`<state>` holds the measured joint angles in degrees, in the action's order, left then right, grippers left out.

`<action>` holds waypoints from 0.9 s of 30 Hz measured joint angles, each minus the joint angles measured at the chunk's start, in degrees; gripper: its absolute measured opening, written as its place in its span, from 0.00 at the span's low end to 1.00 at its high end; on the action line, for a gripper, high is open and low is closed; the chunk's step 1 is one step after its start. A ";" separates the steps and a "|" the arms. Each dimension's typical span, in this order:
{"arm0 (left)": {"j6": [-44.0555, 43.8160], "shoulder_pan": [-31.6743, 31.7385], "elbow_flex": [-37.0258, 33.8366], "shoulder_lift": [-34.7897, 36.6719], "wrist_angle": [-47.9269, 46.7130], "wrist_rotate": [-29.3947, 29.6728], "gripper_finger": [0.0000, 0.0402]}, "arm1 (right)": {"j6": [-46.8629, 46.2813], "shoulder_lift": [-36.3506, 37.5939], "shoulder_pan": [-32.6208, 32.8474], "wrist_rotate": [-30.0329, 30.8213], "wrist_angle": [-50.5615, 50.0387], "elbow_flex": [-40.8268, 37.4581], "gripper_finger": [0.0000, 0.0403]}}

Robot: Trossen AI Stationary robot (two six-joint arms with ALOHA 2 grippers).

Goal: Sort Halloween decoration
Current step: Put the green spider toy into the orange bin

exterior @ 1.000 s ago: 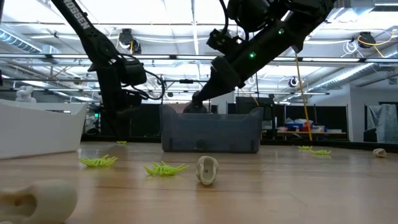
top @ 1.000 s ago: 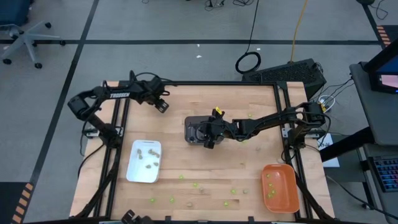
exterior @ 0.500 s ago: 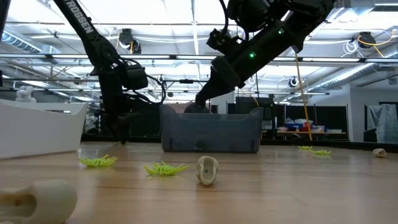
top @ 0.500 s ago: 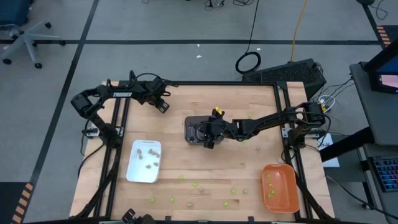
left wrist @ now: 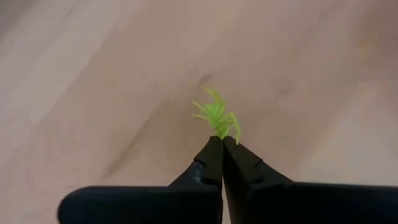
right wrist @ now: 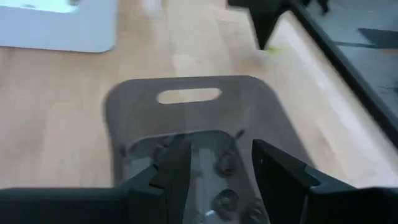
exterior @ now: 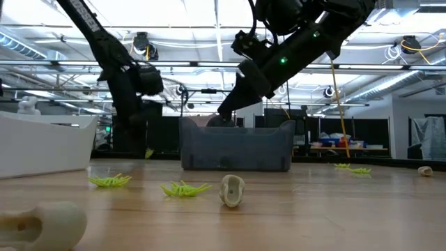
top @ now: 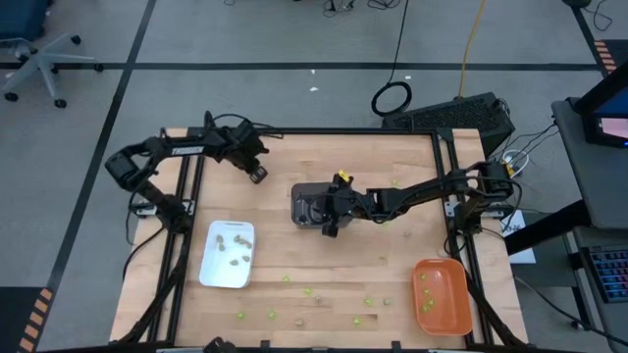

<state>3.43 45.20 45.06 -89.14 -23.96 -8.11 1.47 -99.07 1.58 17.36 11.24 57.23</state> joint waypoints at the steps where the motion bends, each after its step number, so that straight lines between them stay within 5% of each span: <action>1: -0.01 -0.15 0.00 1.46 -0.13 -2.44 0.00 | -0.49 -0.02 0.06 -1.14 0.40 0.01 0.39; 13: 1.40 -13.65 0.02 22.23 -7.23 -15.48 0.00 | -2.15 -0.02 6.69 -1.11 5.41 -0.01 0.39; 17: 0.22 -22.99 0.02 27.39 -6.68 -14.94 0.00 | -2.12 -0.02 10.06 -1.09 8.75 0.00 0.39; 22: -2.60 -35.52 -0.31 30.31 -2.09 -7.44 0.00 | -2.77 -0.02 13.73 -1.04 10.84 0.01 0.39; 27: -2.51 -44.34 -0.46 30.36 5.29 -7.86 0.00 | -1.04 -0.02 16.87 -1.00 11.72 0.01 0.39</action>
<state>0.93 0.86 44.60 -58.78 -18.67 -15.97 0.43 -99.09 18.46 16.36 22.96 57.23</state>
